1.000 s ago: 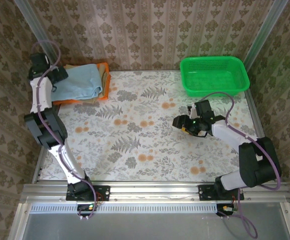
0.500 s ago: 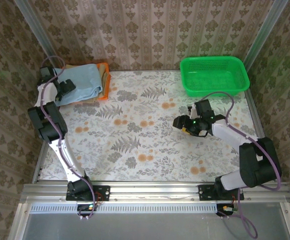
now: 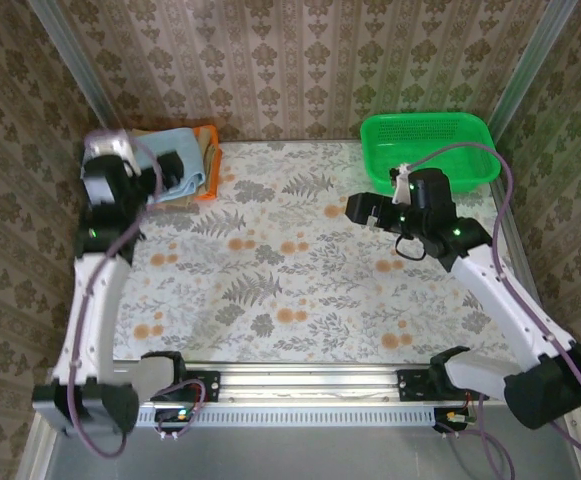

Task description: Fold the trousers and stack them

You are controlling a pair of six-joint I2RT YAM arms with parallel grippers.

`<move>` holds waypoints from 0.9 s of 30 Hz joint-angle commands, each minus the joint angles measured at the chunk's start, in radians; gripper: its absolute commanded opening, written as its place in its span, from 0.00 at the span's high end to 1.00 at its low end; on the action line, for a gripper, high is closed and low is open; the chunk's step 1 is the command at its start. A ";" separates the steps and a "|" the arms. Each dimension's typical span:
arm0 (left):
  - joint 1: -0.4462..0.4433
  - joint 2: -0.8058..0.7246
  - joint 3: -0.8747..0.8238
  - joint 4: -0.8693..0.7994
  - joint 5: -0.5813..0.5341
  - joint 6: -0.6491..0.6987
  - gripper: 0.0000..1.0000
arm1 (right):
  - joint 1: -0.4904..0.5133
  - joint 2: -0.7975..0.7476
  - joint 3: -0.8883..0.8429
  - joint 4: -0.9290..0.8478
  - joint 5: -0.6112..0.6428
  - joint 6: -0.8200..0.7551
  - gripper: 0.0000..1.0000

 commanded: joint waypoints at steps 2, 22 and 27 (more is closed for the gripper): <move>0.002 -0.103 -0.484 0.448 -0.180 0.037 0.00 | -0.006 -0.043 -0.147 0.185 0.218 -0.227 0.00; 0.096 0.438 -0.752 1.272 -0.031 0.276 0.00 | -0.329 0.241 -0.677 1.176 0.140 -0.483 0.00; 0.075 0.527 -0.727 1.310 0.009 0.310 0.00 | -0.333 0.412 -0.692 1.341 0.122 -0.493 0.00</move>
